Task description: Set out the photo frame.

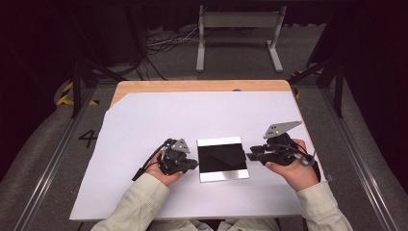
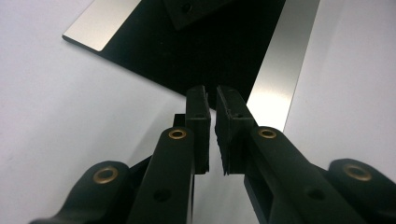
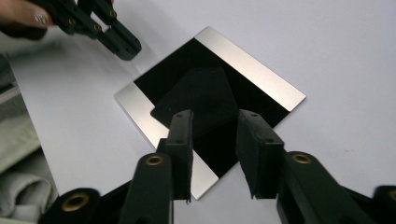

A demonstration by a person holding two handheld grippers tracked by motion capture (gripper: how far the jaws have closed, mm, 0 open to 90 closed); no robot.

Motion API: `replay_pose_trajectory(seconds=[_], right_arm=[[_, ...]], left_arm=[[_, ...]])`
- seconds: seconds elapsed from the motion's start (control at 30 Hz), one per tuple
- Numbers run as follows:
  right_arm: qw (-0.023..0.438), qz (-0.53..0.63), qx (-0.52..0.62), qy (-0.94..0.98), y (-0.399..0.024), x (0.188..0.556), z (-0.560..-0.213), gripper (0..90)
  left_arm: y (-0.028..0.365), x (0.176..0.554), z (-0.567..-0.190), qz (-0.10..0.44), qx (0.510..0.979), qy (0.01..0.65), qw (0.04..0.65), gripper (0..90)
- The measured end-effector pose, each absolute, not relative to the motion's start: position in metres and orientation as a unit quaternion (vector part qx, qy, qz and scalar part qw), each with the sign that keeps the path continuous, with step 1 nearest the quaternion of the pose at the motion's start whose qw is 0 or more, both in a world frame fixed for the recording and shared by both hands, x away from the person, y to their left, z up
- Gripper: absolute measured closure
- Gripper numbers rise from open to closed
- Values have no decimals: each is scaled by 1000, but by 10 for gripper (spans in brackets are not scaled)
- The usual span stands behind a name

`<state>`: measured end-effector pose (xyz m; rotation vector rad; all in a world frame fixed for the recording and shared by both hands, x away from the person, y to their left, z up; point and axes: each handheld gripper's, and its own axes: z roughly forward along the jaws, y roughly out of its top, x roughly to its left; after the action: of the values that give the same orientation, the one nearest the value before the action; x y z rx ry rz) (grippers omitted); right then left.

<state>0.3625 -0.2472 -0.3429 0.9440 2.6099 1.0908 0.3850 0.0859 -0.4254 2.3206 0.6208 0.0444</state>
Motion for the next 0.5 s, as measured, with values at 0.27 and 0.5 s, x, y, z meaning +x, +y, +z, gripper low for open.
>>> replay_pose_trajectory(seconds=[0.27,0.5], right_arm=[[55,405,353,842,-247,370,-346,527],[49,408,373,832,-242,380,-360,399]], left_arm=[[90,384,-425,24,899,248,361,840],[91,383,-426,29,900,248,358,824]])
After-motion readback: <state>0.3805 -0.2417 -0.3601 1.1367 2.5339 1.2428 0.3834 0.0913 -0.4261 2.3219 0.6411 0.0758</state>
